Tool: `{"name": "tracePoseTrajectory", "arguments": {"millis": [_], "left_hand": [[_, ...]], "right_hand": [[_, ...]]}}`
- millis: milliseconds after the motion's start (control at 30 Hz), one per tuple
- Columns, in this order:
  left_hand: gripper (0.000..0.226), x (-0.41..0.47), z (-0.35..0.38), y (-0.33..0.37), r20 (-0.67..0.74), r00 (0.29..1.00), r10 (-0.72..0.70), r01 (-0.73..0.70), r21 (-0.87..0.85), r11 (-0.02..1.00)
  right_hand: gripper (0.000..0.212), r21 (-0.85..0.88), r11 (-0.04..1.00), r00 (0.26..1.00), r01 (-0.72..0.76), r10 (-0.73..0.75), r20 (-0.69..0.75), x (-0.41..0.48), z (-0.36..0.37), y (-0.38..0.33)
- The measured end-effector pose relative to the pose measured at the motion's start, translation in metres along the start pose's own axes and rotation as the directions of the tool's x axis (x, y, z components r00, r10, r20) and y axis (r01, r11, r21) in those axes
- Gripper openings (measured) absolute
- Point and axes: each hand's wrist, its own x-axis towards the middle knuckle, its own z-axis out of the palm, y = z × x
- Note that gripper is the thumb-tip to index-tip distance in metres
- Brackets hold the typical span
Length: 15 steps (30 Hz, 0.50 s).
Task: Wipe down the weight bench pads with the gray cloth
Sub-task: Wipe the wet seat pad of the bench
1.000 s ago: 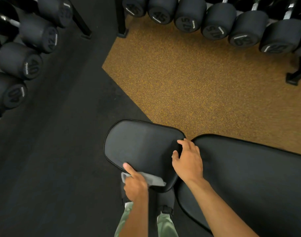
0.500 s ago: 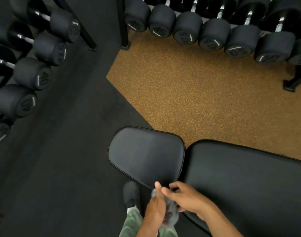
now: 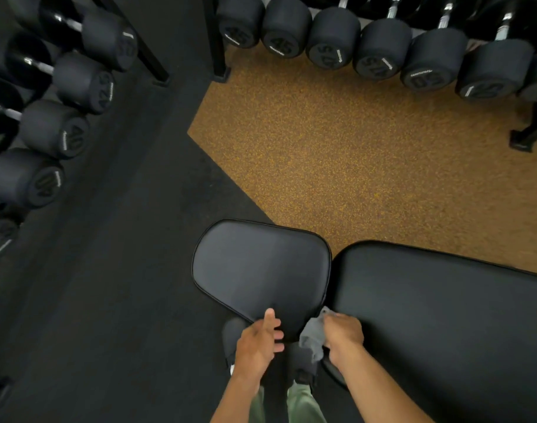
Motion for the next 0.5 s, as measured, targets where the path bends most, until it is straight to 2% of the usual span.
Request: {"name": "tracePoseTrajectory", "arguments": {"millis": [67, 233, 500], "left_hand": [[0.050, 0.003, -0.008, -0.002, -0.011, 1.000, 0.000, -0.001, -0.032, 0.999], [0.047, 0.008, -0.023, -0.010, -0.078, 0.997, -0.015, 0.005, -0.128, 0.992], [0.047, 0.016, -0.036, -0.012, -0.103, 0.994, -0.044, 0.019, -0.229, 0.973]], "right_hand": [[0.022, -0.017, 0.999, 0.996, -0.035, 0.034, -0.085, 0.004, 0.007, -0.018], [0.028, -0.141, 0.988, 0.988, -0.057, 0.036, -0.149, 0.013, 0.010, -0.041], [0.032, -0.229, 0.964, 0.921, 0.133, -0.206, -0.331, -0.007, 0.013, -0.078]]}}
